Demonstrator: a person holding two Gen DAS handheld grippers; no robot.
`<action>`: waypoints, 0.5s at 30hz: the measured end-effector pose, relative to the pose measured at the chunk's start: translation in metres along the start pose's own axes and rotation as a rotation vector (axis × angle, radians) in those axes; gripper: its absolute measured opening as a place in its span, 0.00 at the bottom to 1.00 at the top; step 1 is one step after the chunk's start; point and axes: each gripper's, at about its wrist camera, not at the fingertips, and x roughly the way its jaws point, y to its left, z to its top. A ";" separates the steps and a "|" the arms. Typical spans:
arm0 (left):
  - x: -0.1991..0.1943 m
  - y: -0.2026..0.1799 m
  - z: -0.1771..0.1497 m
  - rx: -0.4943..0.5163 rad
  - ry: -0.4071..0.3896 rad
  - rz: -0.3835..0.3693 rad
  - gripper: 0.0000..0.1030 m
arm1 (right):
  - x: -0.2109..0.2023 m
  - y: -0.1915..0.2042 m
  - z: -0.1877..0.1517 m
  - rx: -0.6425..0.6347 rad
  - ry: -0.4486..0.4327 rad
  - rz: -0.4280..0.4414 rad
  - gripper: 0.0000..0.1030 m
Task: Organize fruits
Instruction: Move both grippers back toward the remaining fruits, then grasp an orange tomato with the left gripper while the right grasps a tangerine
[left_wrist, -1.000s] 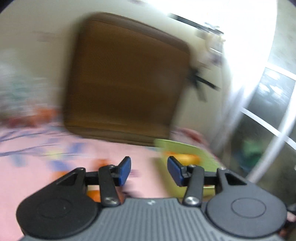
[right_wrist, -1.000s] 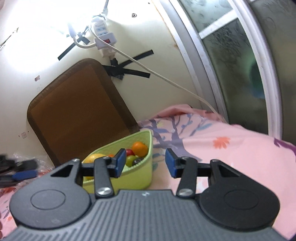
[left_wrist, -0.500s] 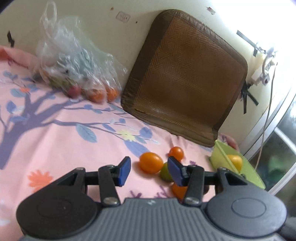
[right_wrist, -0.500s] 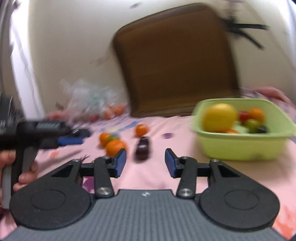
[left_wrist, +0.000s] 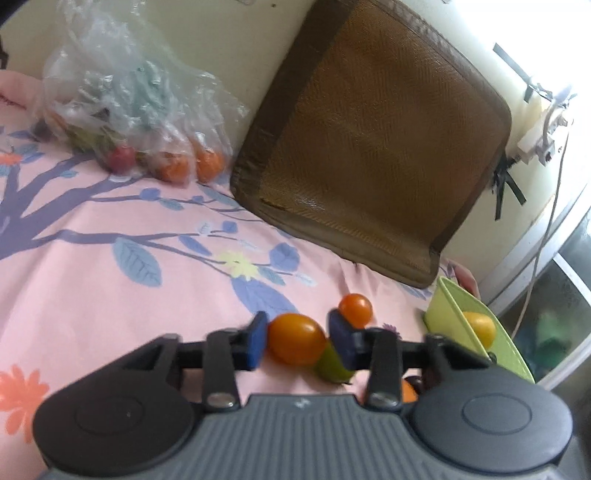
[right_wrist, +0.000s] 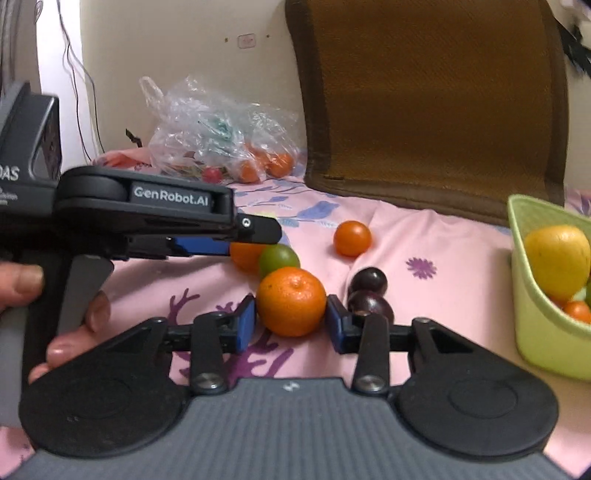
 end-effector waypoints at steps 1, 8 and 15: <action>-0.003 0.003 -0.001 -0.017 -0.003 -0.007 0.33 | -0.006 0.001 -0.003 0.007 -0.009 -0.002 0.41; -0.039 0.003 -0.024 -0.059 -0.017 -0.066 0.33 | -0.065 0.008 -0.039 -0.014 -0.101 -0.005 0.41; -0.055 -0.075 -0.074 0.160 0.074 -0.264 0.33 | -0.115 -0.024 -0.083 0.073 -0.091 -0.111 0.41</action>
